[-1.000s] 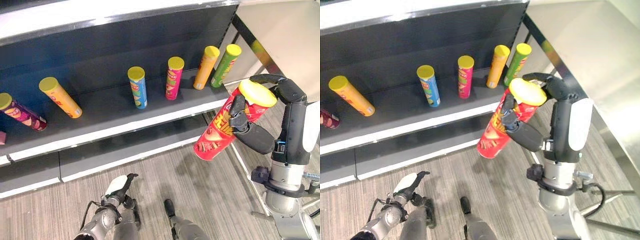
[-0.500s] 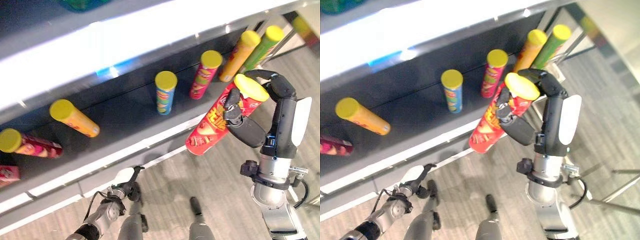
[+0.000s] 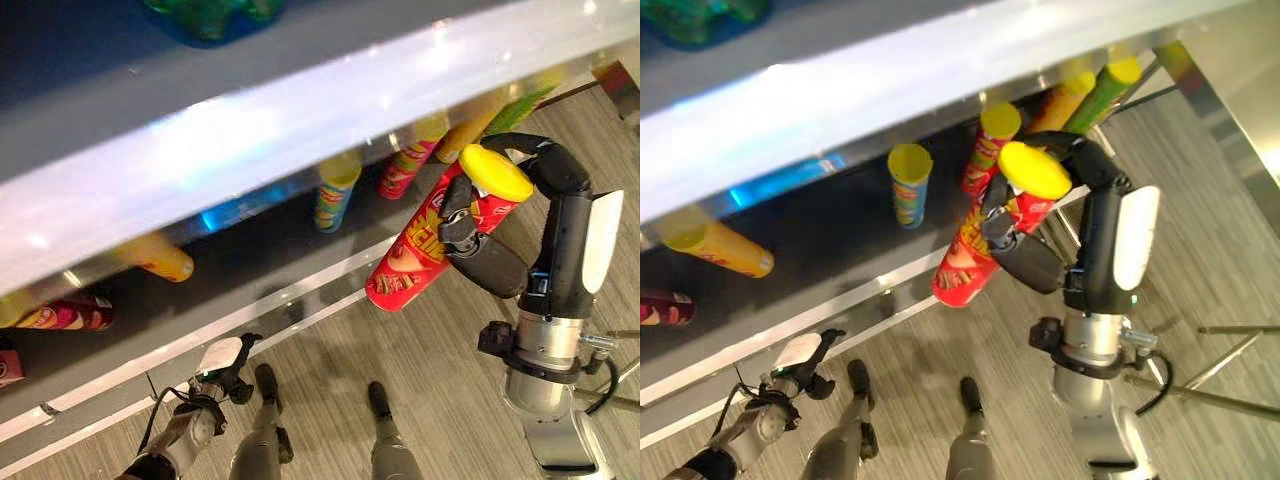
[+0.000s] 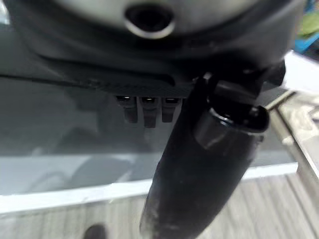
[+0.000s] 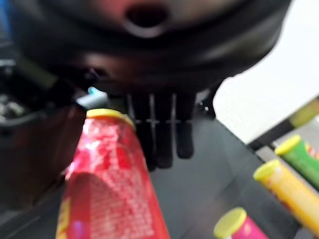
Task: Put the goods on the table back onto the shelves and tidy them up.
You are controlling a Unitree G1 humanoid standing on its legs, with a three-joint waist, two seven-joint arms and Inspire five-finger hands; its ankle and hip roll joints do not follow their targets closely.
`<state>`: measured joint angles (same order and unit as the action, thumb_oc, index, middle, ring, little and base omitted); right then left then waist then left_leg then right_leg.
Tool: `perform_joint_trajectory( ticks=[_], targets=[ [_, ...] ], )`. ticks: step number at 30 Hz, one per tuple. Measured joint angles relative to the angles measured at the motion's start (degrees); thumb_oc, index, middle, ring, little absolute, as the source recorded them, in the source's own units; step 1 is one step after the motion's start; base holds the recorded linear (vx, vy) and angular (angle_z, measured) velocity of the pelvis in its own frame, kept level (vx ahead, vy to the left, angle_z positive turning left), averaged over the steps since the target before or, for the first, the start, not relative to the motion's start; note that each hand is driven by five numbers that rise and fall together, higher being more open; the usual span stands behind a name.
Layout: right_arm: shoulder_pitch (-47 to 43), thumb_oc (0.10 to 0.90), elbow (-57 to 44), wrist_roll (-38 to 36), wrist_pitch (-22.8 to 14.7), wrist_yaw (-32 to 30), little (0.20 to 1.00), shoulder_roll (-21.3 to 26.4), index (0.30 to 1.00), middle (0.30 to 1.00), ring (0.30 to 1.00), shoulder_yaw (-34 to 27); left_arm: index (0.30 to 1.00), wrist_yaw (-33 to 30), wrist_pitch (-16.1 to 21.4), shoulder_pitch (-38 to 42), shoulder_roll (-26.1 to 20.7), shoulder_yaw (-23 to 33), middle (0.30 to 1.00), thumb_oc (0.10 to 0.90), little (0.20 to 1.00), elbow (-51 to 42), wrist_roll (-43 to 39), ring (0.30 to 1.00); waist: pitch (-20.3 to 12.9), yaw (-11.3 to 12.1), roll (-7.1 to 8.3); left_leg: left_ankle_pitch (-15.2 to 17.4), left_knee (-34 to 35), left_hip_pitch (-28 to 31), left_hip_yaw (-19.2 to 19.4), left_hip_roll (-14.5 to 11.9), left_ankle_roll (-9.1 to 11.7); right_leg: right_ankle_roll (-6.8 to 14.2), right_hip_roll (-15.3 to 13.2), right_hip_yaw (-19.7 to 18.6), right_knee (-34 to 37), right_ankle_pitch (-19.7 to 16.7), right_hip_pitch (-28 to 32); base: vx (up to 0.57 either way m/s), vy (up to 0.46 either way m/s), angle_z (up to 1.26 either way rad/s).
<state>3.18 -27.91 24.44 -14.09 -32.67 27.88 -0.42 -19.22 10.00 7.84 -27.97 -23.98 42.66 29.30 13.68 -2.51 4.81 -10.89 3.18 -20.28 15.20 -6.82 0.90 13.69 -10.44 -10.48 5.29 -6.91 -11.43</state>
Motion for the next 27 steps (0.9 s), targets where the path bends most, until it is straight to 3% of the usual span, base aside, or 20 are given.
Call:
perform_joint_trajectory(
  ticks=[3,5,7,9,10,11,12,13,14,15,16,17,19,20,21,22,23,27],
  targets=[
    [2.2,0.4,0.1,0.0,-0.4,0.0,0.3,0.0,0.3,0.3,0.3,0.1,0.9,-0.3,-0.1,-0.4,0.5,1.6,0.9,0.8,0.9,0.1,0.0,0.9,-1.1,0.2,1.76,-1.8,-0.1,-0.8,-2.1,-1.5,2.9,-3.5,1.8,0.9,0.0,5.4,1.0,-0.09,-0.119,0.28],
    [3.2,0.4,1.7,-0.1,-1.1,0.7,0.3,1.1,0.3,0.3,0.3,0.8,0.9,-0.2,-0.3,-2.5,0.2,-1.0,0.9,0.8,0.9,0.1,0.1,0.9,-1.1,0.3,0.52,-4.0,-0.6,-3.1,-5.3,-7.4,4.6,-6.4,8.5,2.7,-0.1,5.3,0.8,-0.23,0.012,0.22],
    [3.7,0.4,2.0,-0.1,-1.7,1.3,0.3,2.2,0.3,0.3,0.3,1.0,0.9,0.3,-0.2,-4.2,1.3,-3.6,0.9,0.8,0.9,0.3,0.8,0.9,-0.7,0.0,-0.62,-4.4,-1.3,-3.2,-5.5,-7.9,4.9,-7.4,9.2,3.3,-1.5,5.6,0.7,-0.25,0.107,0.14],
    [5.3,0.4,2.0,-1.0,-1.7,1.4,0.3,4.8,0.3,0.3,0.3,1.0,0.9,0.7,-0.2,-4.9,4.8,-5.0,0.9,0.8,0.9,1.8,1.6,0.9,-0.8,-1.4,-4.03,-5.2,0.6,-3.2,-6.8,-7.0,5.2,-8.5,9.1,5.9,-3.1,6.7,0.7,-0.15,0.086,0.53],
    [5.9,0.4,2.0,-1.1,-1.8,1.6,0.3,5.3,0.3,0.3,0.3,1.1,0.9,0.7,-0.2,-4.8,5.7,-5.1,0.9,0.8,0.9,1.9,1.7,0.9,-0.8,-1.5,-5.08,-3.8,1.8,-3.3,-6.4,-6.7,5.3,-8.5,8.7,6.8,-3.2,6.7,0.7,-0.12,0.076,0.71],
    [6.7,0.4,1.9,-1.1,-1.8,2.1,0.3,4.7,0.3,0.3,0.3,1.1,0.9,0.7,-0.2,-3.8,5.8,-5.0,0.9,0.8,0.9,2.4,1.7,0.9,-0.8,-2.1,-4.07,1.5,1.3,-3.9,-3.8,-5.5,6.5,-8.9,5.7,7.8,-2.3,6.4,0.4,-0.13,0.147,0.67],
    [6.8,0.4,1.9,-1.2,-1.8,2.8,0.3,4.5,0.3,0.3,0.3,1.1,0.9,0.7,-0.3,-2.5,5.8,-4.4,0.9,0.8,0.9,2.7,1.7,0.9,-0.2,-2.4,-2.14,3.0,-4.8,-5.8,-2.7,-3.8,3.9,-8.2,2.6,8.3,-1.9,5.4,-0.2,-0.15,0.204,0.52],
    [6.7,0.4,1.7,-1.2,-1.8,3.8,0.3,5.6,0.3,0.3,0.3,1.1,0.9,0.6,-0.3,-1.6,6.0,-3.7,0.9,0.8,0.9,3.6,1.7,0.9,-0.1,-2.9,-1.82,8.9,-19.1,-7.7,-2.5,-3.4,1.7,-7.3,0.0,8.2,-2.6,4.7,-1.3,-0.12,0.287,0.4],
    [6.4,0.4,1.7,-1.3,-1.7,3.9,0.3,6.1,0.3,0.3,0.3,0.9,0.9,0.7,-0.6,-1.4,6.5,-3.8,0.9,0.8,0.9,4.6,1.8,0.9,-0.5,-4.0,-3.5,13.6,-26.6,-8.5,-2.3,-4.4,1.5,-6.9,0.0,8.8,-2.5,4.8,-0.6,-0.07,0.269,0.29],
    [6.7,0.4,1.7,-1.7,-1.7,3.7,0.3,6.5,0.3,0.3,0.3,0.9,0.9,0.7,-0.6,-2.1,6.7,-3.7,0.9,0.8,0.9,4.4,1.8,0.9,-1.0,-5.3,-4.89,15.6,-24.3,-6.6,-2.7,-4.4,3.4,-6.3,0.1,9.2,-2.6,4.6,-0.4,-0.1,0.318,0.34],
    [6.7,0.4,1.8,-2.2,-1.6,3.6,0.3,5.4,0.3,0.3,0.3,1.0,0.9,0.6,-0.5,-1.7,6.1,-3.7,0.9,0.8,0.9,4.3,1.8,0.9,-1.1,-6.2,-5.48,16.8,-21.3,-5.1,-2.9,-3.9,4.0,-6.2,-0.3,9.2,-2.6,4.6,-0.1,-0.1,0.308,0.35],
    [6.6,0.4,1.8,-2.3,-1.6,3.5,0.3,3.1,0.3,0.3,0.3,1.2,0.9,0.6,-0.5,-0.2,5.1,-3.8,0.9,0.8,0.9,4.6,1.8,0.9,-0.5,-6.6,-4.33,14.8,-19.8,-4.7,-2.6,-2.3,3.0,-6.1,-1.7,9.2,-2.8,3.9,-0.1,-0.08,0.22,0.44],
    [5.3,0.4,2.3,-2.5,-1.6,3.4,0.3,1.1,0.3,0.3,0.3,2.2,0.9,0.5,-0.4,3.3,3.0,-5.3,0.9,0.8,0.9,4.3,2.4,0.9,-0.4,-7.6,-4.23,13.2,-17.2,-4.8,-2.4,-0.2,1.1,-6.1,-2.8,8.5,-3.5,1.8,-1.3,-0.09,0.177,0.45],
    [3.5,0.4,3.5,-2.4,-1.6,3.7,0.3,0.9,0.3,0.3,0.3,4.2,0.9,0.4,-0.4,4.7,2.3,-4.8,0.9,0.8,0.9,4.1,2.5,0.9,0.1,-6.9,-4.36,11.4,-13.7,-3.6,-2.5,0.5,-0.5,-5.4,-2.9,8.3,-9.0,3.3,-5.8,-0.14,0.225,0.14],
    [3.3,0.4,3.5,-2.2,-1.9,3.7,0.3,0.8,0.3,0.3,0.3,5.0,0.9,0.3,-0.5,5.3,2.3,-4.8,0.9,0.8,0.9,4.1,2.5,0.9,0.5,-6.0,-4.9,9.7,-10.6,-2.5,-2.4,0.9,-1.2,-5.0,-1.6,6.6,-5.4,4.1,-6.7,-0.14,0.256,0.1],
    [2.8,0.4,3.5,-2.2,-2.1,3.6,0.3,0.1,0.3,0.3,0.3,5.9,0.9,0.0,-0.4,5.1,0.9,-3.7,0.9,0.8,0.9,4.2,2.5,0.9,0.3,-5.4,-3.6,9.4,-9.8,-2.6,-2.2,2.4,-1.1,-6.5,-0.7,5.2,-2.4,-0.8,-7.8,-0.07,0.142,0.18],
    [2.3,0.4,3.6,-2.1,-1.9,3.7,0.3,0.0,0.3,0.3,0.3,6.7,0.9,-0.1,-0.5,4.6,0.5,-2.6,0.9,0.8,0.9,4.2,2.7,0.9,0.4,-5.3,-2.24,9.5,-9.5,-2.5,-1.8,3.6,-1.0,-5.6,-1.1,6.4,-2.5,-2.5,-8.3,-0.04,0.127,0.06],
    [1.0,0.4,4.1,-0.7,-1.6,3.5,0.3,-0.4,0.3,0.3,0.3,7.9,0.9,-0.2,-1.6,1.5,-0.6,-0.7,0.9,0.8,0.9,5.9,2.8,0.9,0.7,-4.5,-0.31,9.3,-9.0,-2.4,-0.8,2.7,-0.2,-5.2,-0.2,5.5,-1.5,-3.2,-8.5,0.02,0.042,-0.09]
  ],
)
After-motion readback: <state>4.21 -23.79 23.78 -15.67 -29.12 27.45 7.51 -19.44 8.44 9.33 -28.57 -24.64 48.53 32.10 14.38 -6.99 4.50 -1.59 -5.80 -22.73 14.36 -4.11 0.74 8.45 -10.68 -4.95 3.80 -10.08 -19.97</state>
